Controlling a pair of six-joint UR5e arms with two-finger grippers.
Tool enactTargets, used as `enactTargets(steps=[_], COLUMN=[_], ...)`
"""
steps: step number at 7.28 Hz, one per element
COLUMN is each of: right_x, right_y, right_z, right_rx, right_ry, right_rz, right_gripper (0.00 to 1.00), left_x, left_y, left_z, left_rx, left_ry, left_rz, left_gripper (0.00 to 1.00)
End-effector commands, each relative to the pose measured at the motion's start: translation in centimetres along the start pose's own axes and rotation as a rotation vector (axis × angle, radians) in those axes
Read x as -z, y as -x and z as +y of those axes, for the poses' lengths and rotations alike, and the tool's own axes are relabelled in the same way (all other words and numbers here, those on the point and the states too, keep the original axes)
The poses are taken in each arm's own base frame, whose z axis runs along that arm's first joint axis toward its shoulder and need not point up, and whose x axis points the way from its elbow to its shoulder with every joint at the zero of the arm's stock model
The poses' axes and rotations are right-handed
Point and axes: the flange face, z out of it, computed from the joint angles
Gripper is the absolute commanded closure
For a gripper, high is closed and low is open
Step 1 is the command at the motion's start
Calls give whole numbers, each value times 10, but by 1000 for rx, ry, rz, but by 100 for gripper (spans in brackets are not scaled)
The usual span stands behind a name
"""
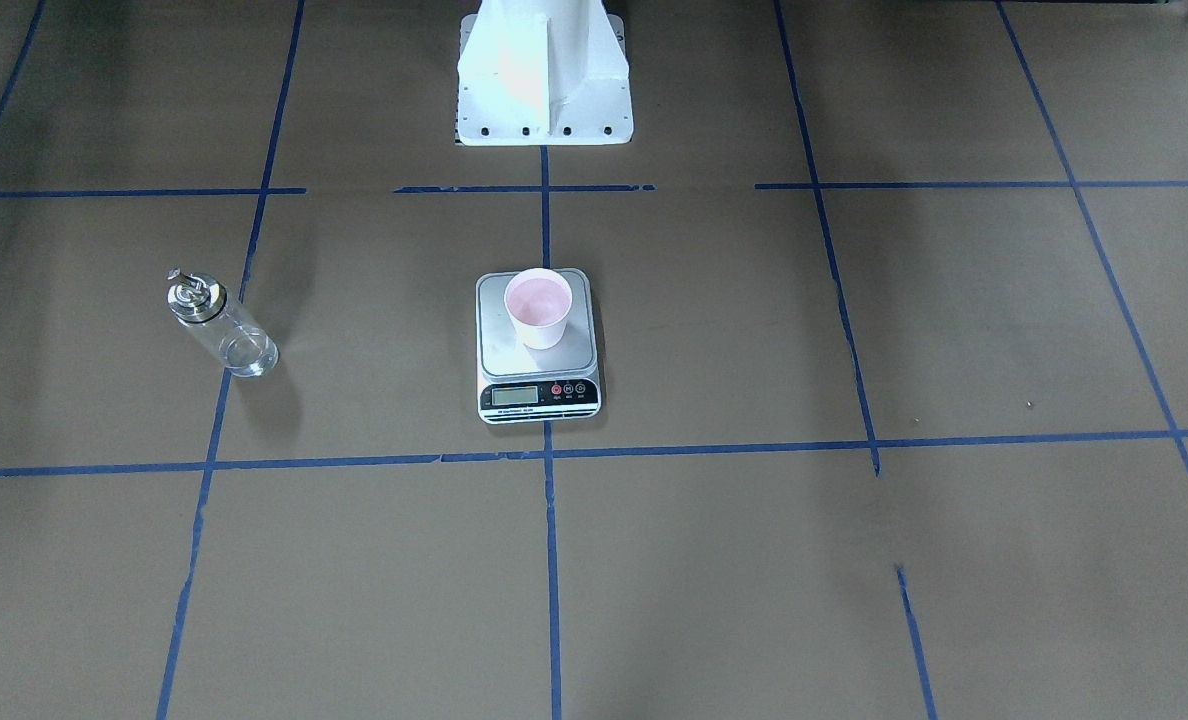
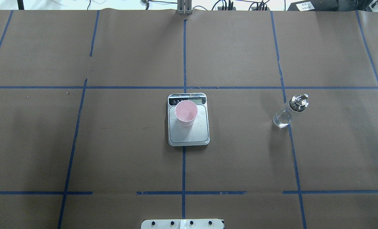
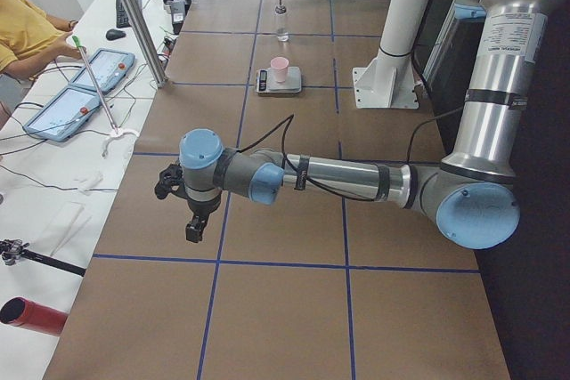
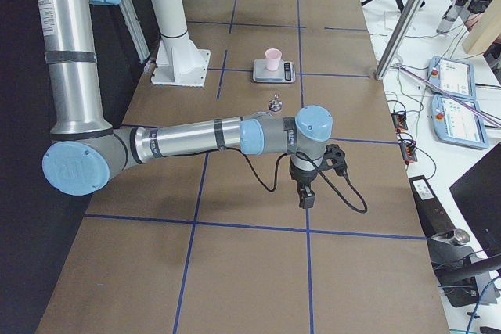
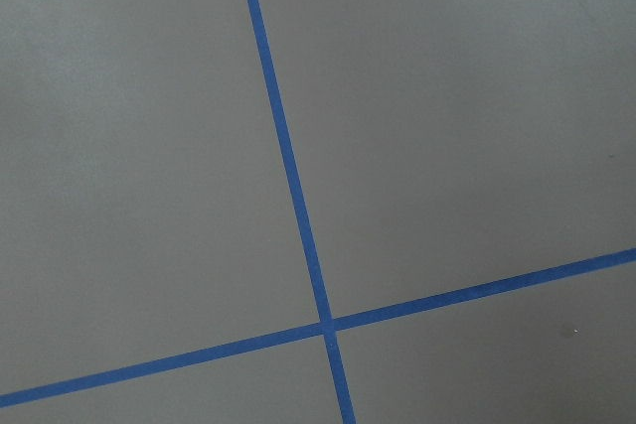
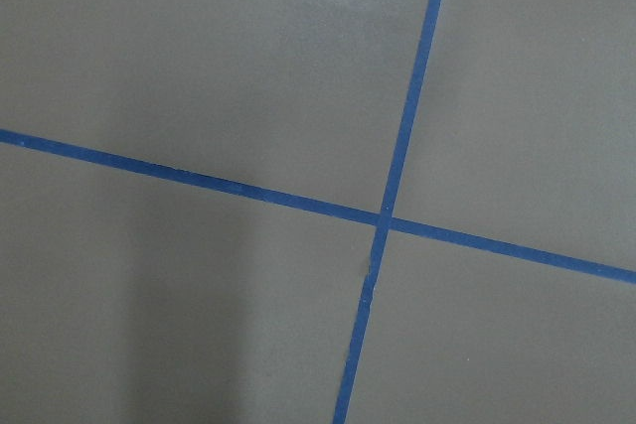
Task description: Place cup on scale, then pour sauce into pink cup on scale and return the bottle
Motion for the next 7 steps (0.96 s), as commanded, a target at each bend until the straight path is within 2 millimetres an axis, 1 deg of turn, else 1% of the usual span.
enactTargets(steps=[1,3,4,7], right_x=[-2,-3,-5,-9], right_y=[5,8,10,14], right_z=[-2,-3,-3,-4], right_rx=[8,16,19,32], right_ry=[4,5,8,17], right_rz=[-3,-4,-5,7], right_gripper=[0,0,0,0], left_x=[-3,-5,1,12], left_y=[1,1,-3,-10], left_z=[2,2,-3,3], left_rx=[7,12,40,115], left_ry=[8,12,39,113], left_rz=[19,20,29,28], left_gripper=[0,0,0,0])
